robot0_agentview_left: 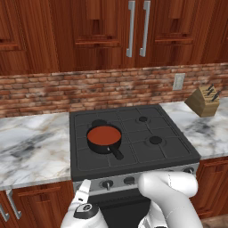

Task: Wait until the marinara sauce is simmered to a deep red color and then turn off the stove.

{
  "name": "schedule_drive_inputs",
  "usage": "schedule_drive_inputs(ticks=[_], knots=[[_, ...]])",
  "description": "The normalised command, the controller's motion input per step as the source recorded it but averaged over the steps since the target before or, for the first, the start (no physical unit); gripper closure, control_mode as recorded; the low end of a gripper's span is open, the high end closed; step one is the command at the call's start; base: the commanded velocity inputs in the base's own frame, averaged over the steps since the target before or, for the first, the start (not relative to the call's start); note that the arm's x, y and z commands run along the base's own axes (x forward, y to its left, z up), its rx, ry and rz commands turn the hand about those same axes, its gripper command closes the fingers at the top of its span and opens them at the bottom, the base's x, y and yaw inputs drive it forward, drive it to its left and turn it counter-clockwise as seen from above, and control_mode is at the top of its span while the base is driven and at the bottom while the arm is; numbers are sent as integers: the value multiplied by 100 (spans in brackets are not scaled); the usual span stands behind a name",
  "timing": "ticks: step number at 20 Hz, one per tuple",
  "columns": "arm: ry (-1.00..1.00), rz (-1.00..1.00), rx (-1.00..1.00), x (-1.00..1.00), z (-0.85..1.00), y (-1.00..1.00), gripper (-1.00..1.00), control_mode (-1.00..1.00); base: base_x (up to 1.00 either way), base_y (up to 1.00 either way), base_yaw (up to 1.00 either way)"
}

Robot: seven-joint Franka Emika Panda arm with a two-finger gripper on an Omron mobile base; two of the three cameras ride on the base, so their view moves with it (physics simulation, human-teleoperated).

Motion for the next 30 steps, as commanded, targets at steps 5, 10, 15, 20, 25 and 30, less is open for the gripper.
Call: schedule_drive_inputs(ticks=[5,10,15,20,25,30], knots=[[0,0,0,0,0,0,-100,-100,0,0,0],[0,0,0,0,0,0,-100,-100,0,0,0],[0,0,0,0,0,0,-100,-100,0,0,0],[0,0,0,0,0,0,-100,-100,0,0,0],[0,0,0,0,0,0,-100,-100,0,0,0],[0,0,0,0,0,0,-100,-100,0,0,0]])
